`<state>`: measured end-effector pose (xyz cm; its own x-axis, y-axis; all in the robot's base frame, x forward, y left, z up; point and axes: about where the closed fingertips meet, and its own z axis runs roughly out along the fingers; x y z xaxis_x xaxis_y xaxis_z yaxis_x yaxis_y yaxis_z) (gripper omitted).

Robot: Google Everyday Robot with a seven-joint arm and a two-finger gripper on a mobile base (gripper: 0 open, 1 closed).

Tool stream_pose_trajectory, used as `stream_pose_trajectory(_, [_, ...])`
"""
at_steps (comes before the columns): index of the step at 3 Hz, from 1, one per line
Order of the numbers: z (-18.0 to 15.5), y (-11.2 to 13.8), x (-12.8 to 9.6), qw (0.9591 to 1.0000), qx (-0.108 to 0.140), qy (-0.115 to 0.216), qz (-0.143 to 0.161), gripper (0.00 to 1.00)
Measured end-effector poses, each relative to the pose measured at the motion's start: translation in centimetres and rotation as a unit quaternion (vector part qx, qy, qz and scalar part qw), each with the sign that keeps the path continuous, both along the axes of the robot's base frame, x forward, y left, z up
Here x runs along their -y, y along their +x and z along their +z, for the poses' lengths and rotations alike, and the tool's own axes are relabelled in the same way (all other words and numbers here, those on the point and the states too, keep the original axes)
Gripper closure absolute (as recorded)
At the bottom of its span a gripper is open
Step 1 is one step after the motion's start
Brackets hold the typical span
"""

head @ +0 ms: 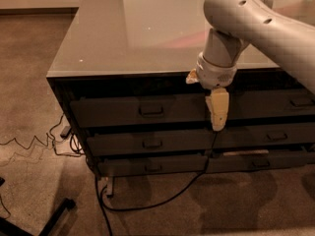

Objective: Open top drawer

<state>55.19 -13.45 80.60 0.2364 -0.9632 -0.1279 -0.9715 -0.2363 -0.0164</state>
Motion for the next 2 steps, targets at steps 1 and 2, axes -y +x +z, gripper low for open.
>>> stream_pose_trajectory(1, [-1.32, -0.55, -1.60, 0.9995, 0.003, 0.007, 0.031, 0.00])
stream_pose_trajectory(2, [-1.47, -0.59, -1.70, 0.9994, 0.003, 0.007, 0.033, 0.00])
